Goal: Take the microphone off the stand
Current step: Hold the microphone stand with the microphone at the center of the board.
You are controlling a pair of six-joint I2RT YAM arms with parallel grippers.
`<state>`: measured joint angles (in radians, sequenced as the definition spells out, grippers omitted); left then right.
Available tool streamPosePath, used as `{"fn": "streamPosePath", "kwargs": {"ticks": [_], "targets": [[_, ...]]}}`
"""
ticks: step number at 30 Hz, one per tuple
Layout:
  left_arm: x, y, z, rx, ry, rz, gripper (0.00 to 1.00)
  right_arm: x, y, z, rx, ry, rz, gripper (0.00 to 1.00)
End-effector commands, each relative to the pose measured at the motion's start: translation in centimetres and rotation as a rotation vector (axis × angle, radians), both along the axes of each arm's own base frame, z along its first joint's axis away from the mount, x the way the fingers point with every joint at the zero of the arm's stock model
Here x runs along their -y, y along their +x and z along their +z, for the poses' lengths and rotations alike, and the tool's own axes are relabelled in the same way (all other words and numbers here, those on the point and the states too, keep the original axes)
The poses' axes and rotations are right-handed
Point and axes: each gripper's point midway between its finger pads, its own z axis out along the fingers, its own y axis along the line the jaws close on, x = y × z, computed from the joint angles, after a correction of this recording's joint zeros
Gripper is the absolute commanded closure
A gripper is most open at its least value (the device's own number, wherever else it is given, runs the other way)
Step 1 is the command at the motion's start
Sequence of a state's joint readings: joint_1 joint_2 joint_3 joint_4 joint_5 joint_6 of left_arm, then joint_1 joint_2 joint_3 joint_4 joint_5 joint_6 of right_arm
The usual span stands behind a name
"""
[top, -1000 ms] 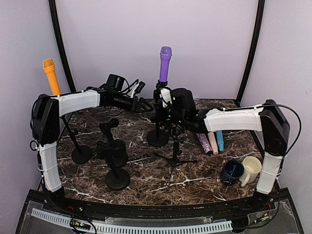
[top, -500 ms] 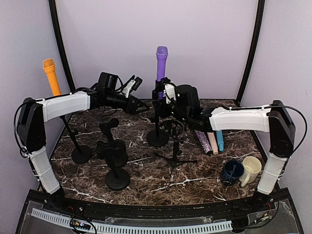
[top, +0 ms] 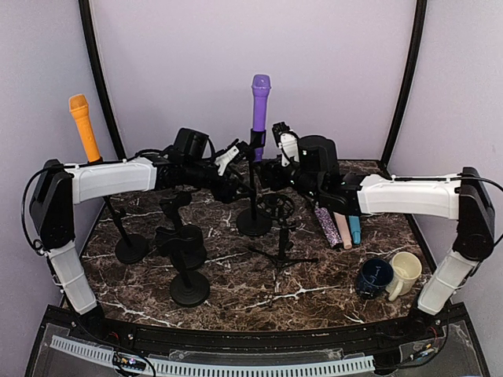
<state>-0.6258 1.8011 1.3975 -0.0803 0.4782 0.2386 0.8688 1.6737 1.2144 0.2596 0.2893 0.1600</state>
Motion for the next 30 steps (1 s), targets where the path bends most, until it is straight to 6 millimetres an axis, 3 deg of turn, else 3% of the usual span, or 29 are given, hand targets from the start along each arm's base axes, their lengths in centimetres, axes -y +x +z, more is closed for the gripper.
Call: {"fn": "streamPosePath", "kwargs": {"ticks": [1,8,13,23,30], "targets": [[-0.4,-0.3,1.7,0.152,0.032,0.023,0.34,1.7,-0.5,3.1,0.003,0.096,0.016,0.21],[-0.9,-0.3,2.3,0.121,0.006,0.079,0.33,2.5,0.4,6.6,-0.021,0.166,0.101,0.02],[-1.0,-0.8,2.9,0.063,-0.044,0.104,0.33,1.8,2.3,8.9,-0.005,0.161,0.118,0.01],[-1.0,-1.1,4.9,0.027,-0.086,0.124,0.33,-1.3,6.2,7.7,-0.038,0.086,0.158,0.02],[-1.2,-1.2,5.3,0.024,-0.084,0.130,0.33,-1.7,7.3,7.5,-0.026,0.077,0.136,0.20]]}}
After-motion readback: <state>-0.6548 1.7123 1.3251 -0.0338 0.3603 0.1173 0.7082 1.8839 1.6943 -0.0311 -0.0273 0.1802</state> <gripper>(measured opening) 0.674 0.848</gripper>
